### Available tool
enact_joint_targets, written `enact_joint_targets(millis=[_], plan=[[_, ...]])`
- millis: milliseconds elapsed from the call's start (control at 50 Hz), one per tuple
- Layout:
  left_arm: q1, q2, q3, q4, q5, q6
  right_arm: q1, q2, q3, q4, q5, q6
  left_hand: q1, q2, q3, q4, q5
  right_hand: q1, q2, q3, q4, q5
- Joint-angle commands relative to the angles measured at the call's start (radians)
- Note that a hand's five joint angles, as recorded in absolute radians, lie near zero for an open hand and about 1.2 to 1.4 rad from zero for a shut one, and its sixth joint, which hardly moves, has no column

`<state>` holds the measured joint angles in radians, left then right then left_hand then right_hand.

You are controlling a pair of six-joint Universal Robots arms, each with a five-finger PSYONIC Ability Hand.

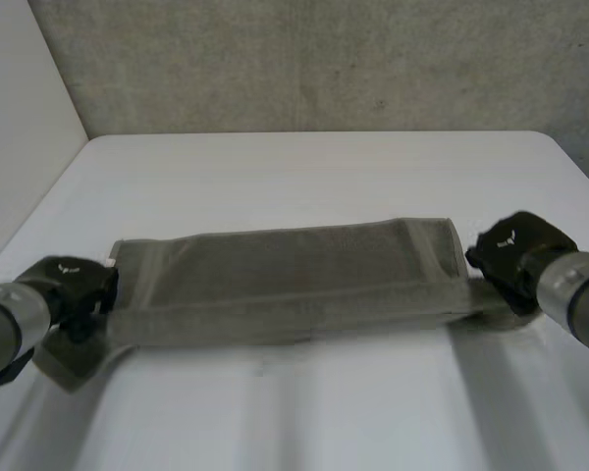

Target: Fold the towel.

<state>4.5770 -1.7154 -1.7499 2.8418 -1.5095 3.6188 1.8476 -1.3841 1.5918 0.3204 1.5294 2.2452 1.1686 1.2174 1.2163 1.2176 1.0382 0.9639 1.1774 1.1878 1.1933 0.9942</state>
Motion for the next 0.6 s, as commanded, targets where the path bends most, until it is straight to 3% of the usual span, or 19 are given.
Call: enact_joint_targets(millis=[20, 260, 460, 480, 500, 520, 540, 560, 580, 600], plan=[[-0.013, -0.271, 0.208, 0.215, -0.008, 0.003, 0.015, 0.245, -0.113, -0.323, 0.021, -0.001, 0.228, 0.179, 0.18, 0.179, 0.184, 0.432, 0.219, 0.209, 0.203, 0.228], [-0.053, -0.627, 0.599, 0.226, -0.023, 0.0, 0.056, 0.588, -0.374, -0.55, 0.022, -0.021, 0.228, 0.179, 0.18, 0.179, 0.184, 0.432, 0.219, 0.209, 0.203, 0.228], [-0.053, -0.747, 0.741, 0.228, -0.04, 0.001, 0.056, 0.738, -0.48, -0.639, -0.038, -0.102, 0.228, 0.179, 0.18, 0.179, 0.184, 0.432, 0.219, 0.209, 0.203, 0.228], [-0.053, -0.751, 0.748, 0.232, -0.038, 0.0, 0.056, 0.752, -0.493, -0.644, -0.038, -0.099, 0.228, 0.179, 0.18, 0.179, 0.184, 0.253, 0.04, 0.029, 0.024, 0.048], [-0.053, -0.751, 0.748, 0.232, -0.038, 0.0, 0.056, 0.752, -0.494, -0.644, -0.038, -0.099, 0.228, 0.179, 0.18, 0.179, 0.184, 0.251, 0.038, 0.028, 0.022, 0.047], [-0.053, -0.753, 0.754, 0.243, -0.038, -0.003, 0.056, 0.758, -0.504, -0.646, -0.038, -0.092, 0.228, 0.179, 0.18, 0.179, 0.184, -0.257, -0.471, -0.481, -0.487, -0.462], [-0.053, -0.753, 0.754, 0.243, -0.038, -0.003, 0.056, 0.758, -0.504, -0.646, -0.038, -0.091, 0.228, 0.179, 0.18, 0.179, 0.184, -0.262, -0.476, -0.486, -0.492, -0.467], [-0.055, -0.751, 0.756, 0.255, -0.038, -0.003, 0.056, 0.763, -0.51, -0.653, -0.037, -0.087, -0.182, -0.231, -0.229, -0.231, -0.226, -0.789, -1.003, -1.013, -1.019, -0.994], [-0.062, -0.747, 0.754, 0.269, -0.04, 0.001, 0.056, 0.764, -0.523, -0.667, -0.035, -0.073, -0.689, -0.737, -0.736, -0.738, -0.733, -0.789, -1.003, -1.013, -1.019, -0.994], [-0.062, -0.747, 0.754, 0.269, -0.04, 0.001, 0.056, 0.764, -0.523, -0.667, -0.035, -0.073, -0.694, -0.743, -0.741, -0.743, -0.738, -0.789, -1.003, -1.013, -1.019, -0.994]])
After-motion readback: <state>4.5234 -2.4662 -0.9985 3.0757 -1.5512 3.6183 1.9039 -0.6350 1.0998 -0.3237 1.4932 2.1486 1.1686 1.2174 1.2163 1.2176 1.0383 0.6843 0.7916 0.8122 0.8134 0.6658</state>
